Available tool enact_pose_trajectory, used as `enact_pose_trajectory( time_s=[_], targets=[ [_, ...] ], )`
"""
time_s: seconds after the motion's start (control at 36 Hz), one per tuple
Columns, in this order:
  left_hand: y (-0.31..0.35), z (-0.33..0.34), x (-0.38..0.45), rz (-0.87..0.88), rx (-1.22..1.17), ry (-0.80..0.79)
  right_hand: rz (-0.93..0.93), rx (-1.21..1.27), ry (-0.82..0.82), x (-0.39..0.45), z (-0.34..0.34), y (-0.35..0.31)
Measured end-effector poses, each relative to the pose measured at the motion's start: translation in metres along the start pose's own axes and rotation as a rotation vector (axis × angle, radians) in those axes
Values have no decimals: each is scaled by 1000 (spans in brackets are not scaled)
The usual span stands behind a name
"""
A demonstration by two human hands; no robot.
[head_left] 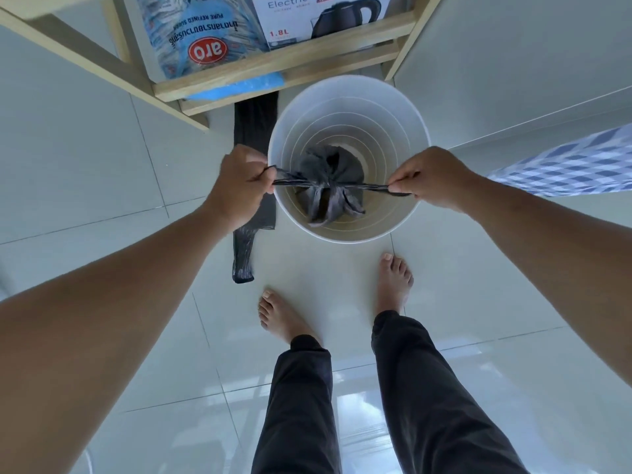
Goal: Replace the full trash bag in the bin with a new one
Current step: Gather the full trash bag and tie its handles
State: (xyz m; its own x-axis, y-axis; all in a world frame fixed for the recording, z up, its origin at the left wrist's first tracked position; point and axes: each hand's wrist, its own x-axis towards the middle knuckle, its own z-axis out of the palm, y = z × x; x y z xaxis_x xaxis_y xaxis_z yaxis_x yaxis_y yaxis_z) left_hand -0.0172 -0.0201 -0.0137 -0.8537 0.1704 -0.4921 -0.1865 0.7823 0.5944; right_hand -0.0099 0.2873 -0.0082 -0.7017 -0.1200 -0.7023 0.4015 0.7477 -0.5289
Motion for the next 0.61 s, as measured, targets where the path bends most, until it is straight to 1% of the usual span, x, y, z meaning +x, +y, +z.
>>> enact_pose_trajectory(
  time_s=[0.06, 0.14, 0.19, 0.22, 0.25, 0.28, 0.33, 0.36, 0.42, 0.47, 0.56, 0.61],
  targets=[
    [-13, -3, -1, -104, 15, 2, 4, -72, 37, -1, -7, 9],
    [-18, -4, -8, -247, -59, -23, 50, -177, 57, -3, -15, 26],
    [-21, -6, -10, -360, -79, -52, 81, -190, 69, -3, -15, 32],
    [-23, -6, -9, -398, -124, -69, 91, -185, 69, -4, -14, 35],
    [-24, -8, -7, -418, -234, -68, 100, -173, 67, -5, -12, 36],
    [-22, -11, -7, -431, -395, -58, 109, -150, 65, -6, -8, 37],
    [-10, -17, -9, -402, -723, -72, 140, -17, 68, -7, -2, 34],
    [-3, -18, -10, -357, -836, -108, 161, 90, 64, -8, 1, 31],
    [15, -17, -9, -256, -974, -205, 188, 306, 46, -9, 5, 22],
    [32, -13, -4, -224, -1014, -247, 196, 498, 56, -9, 9, 8],
    [54, -2, 8, -280, -1088, -151, 178, 809, 84, -10, 14, -10],
    [65, 5, 12, -325, -1178, -70, 152, 1073, 68, -10, 16, -19]
  ],
)
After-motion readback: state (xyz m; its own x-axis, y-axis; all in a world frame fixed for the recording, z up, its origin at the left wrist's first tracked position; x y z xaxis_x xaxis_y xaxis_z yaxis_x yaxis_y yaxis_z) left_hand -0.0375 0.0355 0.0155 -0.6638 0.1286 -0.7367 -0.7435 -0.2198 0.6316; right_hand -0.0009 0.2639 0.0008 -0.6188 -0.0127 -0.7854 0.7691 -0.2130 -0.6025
